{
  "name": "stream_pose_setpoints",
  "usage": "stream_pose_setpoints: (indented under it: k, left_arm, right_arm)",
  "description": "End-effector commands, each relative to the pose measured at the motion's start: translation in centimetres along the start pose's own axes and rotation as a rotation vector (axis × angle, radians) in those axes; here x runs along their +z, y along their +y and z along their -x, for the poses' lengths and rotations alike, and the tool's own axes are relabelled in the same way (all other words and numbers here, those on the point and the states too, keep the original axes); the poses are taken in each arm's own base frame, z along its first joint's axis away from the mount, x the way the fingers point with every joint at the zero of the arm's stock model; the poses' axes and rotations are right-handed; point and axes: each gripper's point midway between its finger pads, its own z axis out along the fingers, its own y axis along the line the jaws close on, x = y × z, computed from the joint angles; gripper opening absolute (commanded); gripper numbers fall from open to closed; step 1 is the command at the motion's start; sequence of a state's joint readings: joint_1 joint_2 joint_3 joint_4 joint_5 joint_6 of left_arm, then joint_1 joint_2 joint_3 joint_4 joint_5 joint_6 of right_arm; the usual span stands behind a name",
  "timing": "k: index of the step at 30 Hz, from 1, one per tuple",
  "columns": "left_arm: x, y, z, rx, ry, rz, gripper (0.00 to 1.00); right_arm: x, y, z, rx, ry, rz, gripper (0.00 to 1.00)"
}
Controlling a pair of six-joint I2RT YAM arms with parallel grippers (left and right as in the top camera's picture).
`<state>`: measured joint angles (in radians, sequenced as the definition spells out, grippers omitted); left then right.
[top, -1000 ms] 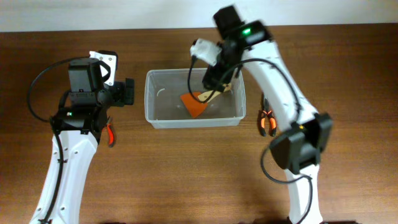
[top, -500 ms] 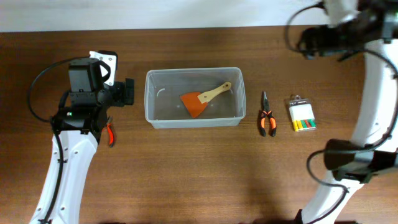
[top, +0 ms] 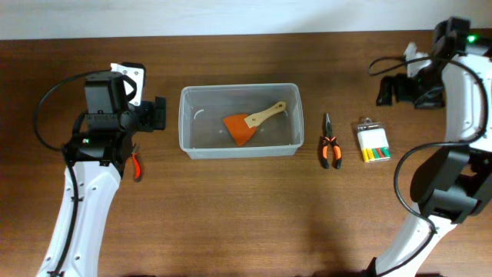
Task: Pack container
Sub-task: 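Move the right gripper to the pen pack and grasp its top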
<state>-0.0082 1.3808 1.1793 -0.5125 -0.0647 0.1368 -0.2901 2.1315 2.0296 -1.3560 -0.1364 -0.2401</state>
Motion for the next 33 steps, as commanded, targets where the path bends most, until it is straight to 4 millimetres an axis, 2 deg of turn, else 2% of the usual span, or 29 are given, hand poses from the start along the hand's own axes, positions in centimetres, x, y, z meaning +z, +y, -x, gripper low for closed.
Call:
stream_pose_setpoints:
  k: [1, 8, 15, 18, 22, 30, 32, 33]
  left_arm:
    - [-0.2, 0.3, 0.8, -0.01, -0.016, 0.013, 0.99]
    - [-0.2, 0.3, 0.8, -0.011, -0.016, 0.014, 0.99]
    - [-0.2, 0.3, 0.8, -0.01, -0.016, 0.013, 0.99]
    - [-0.2, 0.3, 0.8, -0.01, -0.016, 0.013, 0.99]
    - [-0.2, 0.3, 0.8, -0.011, -0.016, 0.014, 0.99]
    - [-0.2, 0.3, 0.8, -0.011, -0.016, 0.014, 0.99]
    - [-0.2, 0.3, 0.8, -0.011, -0.016, 0.014, 0.99]
    - [-0.2, 0.3, 0.8, -0.01, -0.016, 0.013, 0.99]
  right_arm:
    - [3.0, -0.3, -2.0, -0.047, 0.088, -0.043, 0.98]
    - [7.2, 1.2, -3.5, -0.223, 0.133, -0.023, 0.98]
    - [10.2, 1.6, -5.4, -0.235, 0.174, -0.023, 0.98]
    - [11.3, 0.5, -6.2, -0.175, 0.188, -0.086, 0.98]
    - [12.5, -0.4, -7.1, -0.097, 0.195, -0.125, 0.98]
    - [13.8, -0.2, -8.1, -0.098, 0.198, -0.114, 1.0]
    - [13.9, -0.2, -8.0, -0.098, 0.195, -0.11, 0.95]
    - [13.9, -0.1, -7.9, -0.098, 0.192, -0.107, 0.9]
